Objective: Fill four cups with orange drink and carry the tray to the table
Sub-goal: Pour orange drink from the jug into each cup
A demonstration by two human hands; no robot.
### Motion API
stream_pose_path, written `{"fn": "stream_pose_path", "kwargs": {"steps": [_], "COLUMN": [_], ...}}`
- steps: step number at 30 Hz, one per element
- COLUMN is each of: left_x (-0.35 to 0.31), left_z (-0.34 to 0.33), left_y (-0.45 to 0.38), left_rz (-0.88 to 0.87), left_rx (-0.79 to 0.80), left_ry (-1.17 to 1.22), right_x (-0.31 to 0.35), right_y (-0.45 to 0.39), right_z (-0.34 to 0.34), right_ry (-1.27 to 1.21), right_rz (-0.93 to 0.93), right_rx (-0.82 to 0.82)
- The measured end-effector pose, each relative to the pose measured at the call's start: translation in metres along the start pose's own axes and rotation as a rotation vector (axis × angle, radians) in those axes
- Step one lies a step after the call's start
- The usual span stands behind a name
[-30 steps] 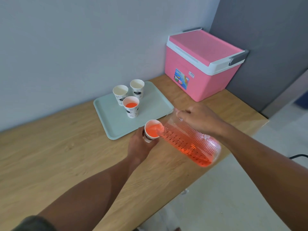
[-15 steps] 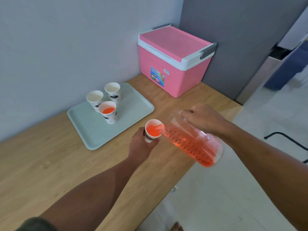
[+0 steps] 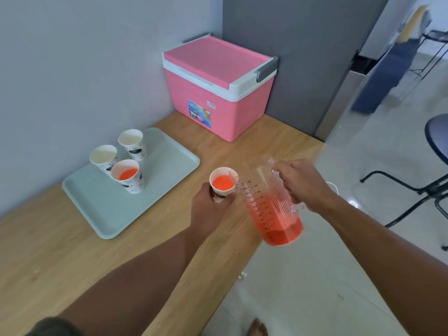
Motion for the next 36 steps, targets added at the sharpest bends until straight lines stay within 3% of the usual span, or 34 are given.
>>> {"fn": "stream_pose_path", "kwargs": {"steps": [10, 24, 36], "left_x": [-0.013, 0.046, 0.062], "left_z": [0.034, 0.122, 0.129], "left_y": [-0.021, -0.079, -0.101], "left_rz": [0.048, 0.362, 0.431], "left_rx": [-0.092, -0.429, -0.460], "left_ry": [0.058, 0.212, 0.142], "right_x": [0.010, 0.026, 0.025], "right_y": [0.004, -0.008, -0.011], "right_z": [-0.020, -0.060, -0.075], "right_ry": [-0.365, -0.525, -0.557], "right_rz": [0.115, 0.196, 0.257], "right_rx": [-0.066, -0.039, -0.029]}}
Point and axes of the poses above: each hand's wrist, its own y-axis away from the middle knuckle, its own z-axis out of the back of the hand, x = y × z, the point moved 10 cm from there along -y, towards the middle knuckle, and after that the axes turned 4 degrees about z, right-handed, at the moved point
